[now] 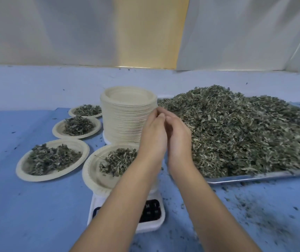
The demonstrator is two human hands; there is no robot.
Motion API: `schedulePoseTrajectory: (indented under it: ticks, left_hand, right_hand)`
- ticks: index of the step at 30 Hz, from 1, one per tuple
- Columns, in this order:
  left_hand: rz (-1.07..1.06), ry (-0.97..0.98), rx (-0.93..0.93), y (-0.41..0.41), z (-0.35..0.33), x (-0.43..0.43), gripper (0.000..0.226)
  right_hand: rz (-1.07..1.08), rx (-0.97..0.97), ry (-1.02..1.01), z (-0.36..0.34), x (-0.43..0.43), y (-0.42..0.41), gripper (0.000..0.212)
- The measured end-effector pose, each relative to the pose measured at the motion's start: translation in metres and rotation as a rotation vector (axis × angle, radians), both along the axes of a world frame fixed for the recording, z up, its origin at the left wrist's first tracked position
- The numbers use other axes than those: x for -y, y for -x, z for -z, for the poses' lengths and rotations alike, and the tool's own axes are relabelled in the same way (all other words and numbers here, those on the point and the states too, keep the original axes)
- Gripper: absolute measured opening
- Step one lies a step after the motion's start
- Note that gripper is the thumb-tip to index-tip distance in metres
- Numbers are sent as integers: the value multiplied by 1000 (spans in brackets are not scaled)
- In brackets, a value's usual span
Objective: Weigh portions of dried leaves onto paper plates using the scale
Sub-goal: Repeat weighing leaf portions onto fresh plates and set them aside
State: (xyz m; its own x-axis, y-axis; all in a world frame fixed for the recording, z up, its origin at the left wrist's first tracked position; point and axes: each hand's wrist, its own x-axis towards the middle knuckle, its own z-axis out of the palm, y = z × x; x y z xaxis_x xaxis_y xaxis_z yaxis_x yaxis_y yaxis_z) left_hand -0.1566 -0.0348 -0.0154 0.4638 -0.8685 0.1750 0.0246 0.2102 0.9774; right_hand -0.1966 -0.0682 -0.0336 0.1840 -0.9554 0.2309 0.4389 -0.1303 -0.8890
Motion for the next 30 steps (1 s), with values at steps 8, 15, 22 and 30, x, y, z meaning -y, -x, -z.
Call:
schedulePoseTrajectory:
  ticks: [8,15,22,30]
  left_hand:
    - [-229,66,104,-73,14,-44,35]
    - [-415,-47,74,-122,43,-60,32]
    - [-407,-144,-41,-132,63,-52,28]
    - [-384,-165,-28,-129,66,-48,30]
  right_hand:
    - [28,-244,87,13,-14,-13,27]
    - [80,-451,34,31,-10,-13,27]
    - [58,-513,-9,38,-11,-16,26]
    - [56,-511,-36,40,-12,-19,27]
